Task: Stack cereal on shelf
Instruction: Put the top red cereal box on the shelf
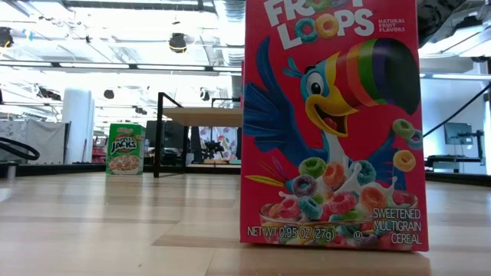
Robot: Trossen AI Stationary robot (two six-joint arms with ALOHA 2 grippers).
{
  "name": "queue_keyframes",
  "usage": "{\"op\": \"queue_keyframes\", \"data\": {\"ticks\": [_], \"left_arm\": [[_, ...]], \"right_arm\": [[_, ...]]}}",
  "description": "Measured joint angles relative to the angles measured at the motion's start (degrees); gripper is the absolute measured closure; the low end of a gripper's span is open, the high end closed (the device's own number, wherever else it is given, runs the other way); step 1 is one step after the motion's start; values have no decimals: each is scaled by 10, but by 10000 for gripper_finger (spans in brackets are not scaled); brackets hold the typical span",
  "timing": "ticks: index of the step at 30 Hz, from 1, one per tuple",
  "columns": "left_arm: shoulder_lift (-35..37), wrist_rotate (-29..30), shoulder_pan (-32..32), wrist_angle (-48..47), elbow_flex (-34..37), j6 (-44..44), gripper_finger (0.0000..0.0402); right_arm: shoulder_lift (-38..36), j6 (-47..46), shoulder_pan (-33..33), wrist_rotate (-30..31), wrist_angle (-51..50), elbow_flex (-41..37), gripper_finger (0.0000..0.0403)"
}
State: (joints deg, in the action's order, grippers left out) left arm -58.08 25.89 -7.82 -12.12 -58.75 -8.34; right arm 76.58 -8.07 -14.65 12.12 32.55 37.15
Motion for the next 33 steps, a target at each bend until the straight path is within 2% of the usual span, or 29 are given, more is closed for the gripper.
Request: {"op": "queue_keyframes", "data": {"ticks": [8,13,19,25,33], "left_arm": [[0,0,0,0,0,0,127],[0,0,0,0,0,0,127],[0,0,0,1,0,0,127],[0,0,0,0,0,-4,127],[0,0,0,0,0,-6,127]], "right_arm": [[3,-11,62,0,-20,0,149],[16,-11,82,5,-15,0,167],[47,-6,83,14,10,2,211],[85,40,83,14,10,31,253],[133,66,75,15,10,71,269]]}}
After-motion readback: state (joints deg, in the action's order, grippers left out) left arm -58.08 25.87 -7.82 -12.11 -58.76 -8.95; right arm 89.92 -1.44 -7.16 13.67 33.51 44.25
